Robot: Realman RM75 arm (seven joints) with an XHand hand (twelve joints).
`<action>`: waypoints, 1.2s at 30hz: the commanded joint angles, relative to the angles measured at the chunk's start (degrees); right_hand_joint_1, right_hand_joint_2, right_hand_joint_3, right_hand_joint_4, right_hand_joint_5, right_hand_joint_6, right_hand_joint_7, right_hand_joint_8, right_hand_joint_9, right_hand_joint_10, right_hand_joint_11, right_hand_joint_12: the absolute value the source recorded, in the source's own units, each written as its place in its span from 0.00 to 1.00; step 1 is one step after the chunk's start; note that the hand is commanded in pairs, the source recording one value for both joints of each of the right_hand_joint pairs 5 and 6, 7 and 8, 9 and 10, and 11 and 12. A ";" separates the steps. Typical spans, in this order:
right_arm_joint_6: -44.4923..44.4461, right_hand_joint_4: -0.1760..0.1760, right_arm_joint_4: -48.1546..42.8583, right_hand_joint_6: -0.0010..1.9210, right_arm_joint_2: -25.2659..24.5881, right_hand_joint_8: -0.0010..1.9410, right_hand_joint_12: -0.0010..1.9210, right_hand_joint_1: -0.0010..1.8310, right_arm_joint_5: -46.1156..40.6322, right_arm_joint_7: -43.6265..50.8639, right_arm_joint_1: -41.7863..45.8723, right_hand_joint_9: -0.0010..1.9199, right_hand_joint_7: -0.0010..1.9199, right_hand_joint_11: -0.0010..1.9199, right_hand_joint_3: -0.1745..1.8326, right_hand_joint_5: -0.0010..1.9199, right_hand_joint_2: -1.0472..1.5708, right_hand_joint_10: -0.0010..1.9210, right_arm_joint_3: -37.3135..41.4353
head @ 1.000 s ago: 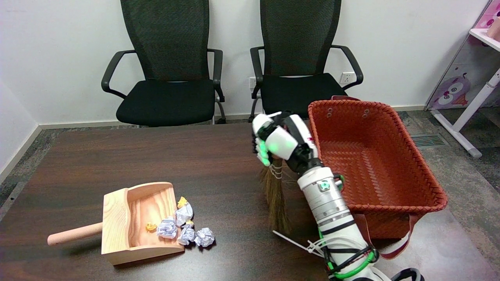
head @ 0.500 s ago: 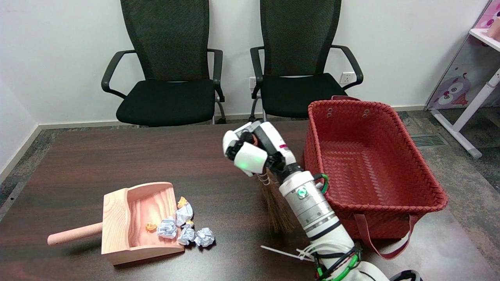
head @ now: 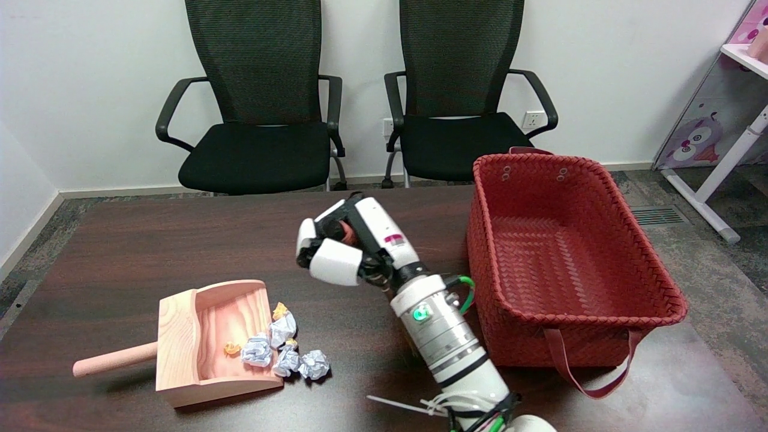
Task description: Sweep the paper ball into the dustpan.
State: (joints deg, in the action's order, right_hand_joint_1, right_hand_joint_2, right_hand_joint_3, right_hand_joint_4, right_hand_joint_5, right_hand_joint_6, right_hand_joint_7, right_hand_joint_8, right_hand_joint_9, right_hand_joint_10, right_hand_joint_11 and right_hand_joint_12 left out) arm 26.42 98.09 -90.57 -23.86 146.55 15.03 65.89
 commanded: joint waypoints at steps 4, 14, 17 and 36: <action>-2.45 0.66 -8.20 1.00 -12.15 0.99 1.00 0.36 11.07 0.06 -0.68 1.00 1.00 1.00 0.93 1.00 1.00 1.00 -1.64; -0.40 0.67 -11.52 1.00 -14.04 0.99 1.00 0.35 11.05 0.06 -2.79 1.00 1.00 1.00 0.94 1.00 1.00 1.00 -1.67; -0.80 0.67 -13.86 1.00 -14.80 0.99 1.00 0.35 11.21 0.06 -4.59 1.00 1.00 1.00 0.95 1.00 1.00 1.00 -2.52; 4.36 0.67 -24.06 1.00 -18.94 0.99 1.00 0.33 12.57 0.14 -8.11 1.00 1.00 1.00 0.96 1.00 0.99 1.00 -2.96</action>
State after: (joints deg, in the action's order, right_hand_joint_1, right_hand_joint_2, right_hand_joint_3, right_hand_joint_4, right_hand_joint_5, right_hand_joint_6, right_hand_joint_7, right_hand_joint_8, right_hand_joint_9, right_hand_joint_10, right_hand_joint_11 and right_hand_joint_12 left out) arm 26.98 81.07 -106.33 -12.41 146.60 9.19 63.28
